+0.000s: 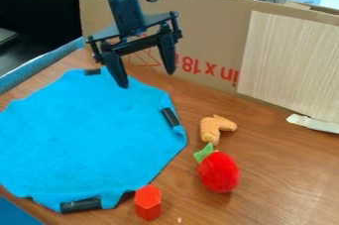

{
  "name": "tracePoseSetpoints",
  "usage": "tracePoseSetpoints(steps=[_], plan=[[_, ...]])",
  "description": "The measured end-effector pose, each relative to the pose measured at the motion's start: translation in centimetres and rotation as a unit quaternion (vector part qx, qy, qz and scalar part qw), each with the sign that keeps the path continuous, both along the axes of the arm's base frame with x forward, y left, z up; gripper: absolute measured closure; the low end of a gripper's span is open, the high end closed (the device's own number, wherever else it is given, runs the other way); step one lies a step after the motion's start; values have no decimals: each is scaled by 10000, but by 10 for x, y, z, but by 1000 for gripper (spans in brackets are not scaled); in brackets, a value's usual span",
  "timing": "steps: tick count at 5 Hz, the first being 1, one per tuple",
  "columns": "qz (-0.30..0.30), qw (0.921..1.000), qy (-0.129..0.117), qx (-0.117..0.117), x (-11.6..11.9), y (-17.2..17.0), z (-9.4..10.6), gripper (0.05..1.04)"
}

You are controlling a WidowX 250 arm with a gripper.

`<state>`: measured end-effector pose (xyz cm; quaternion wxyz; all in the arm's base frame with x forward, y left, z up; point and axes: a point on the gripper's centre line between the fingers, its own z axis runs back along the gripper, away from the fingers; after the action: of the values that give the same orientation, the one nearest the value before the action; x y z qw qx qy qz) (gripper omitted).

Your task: Put the figure to the top of the fabric

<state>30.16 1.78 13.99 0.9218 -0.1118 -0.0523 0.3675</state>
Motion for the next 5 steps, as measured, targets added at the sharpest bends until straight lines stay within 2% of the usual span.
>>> tracePoseSetpoints(steps=[1, 2, 4, 5], plan=[[3, 9999, 140, -5, -2, 0, -10, 83], [-102, 9994, 232, 249, -15, -8, -35, 83], [-428, 9963, -66, 740, -45, -20, -50, 83], [-540, 9941, -131, 932, -54, -24, -63, 83]])
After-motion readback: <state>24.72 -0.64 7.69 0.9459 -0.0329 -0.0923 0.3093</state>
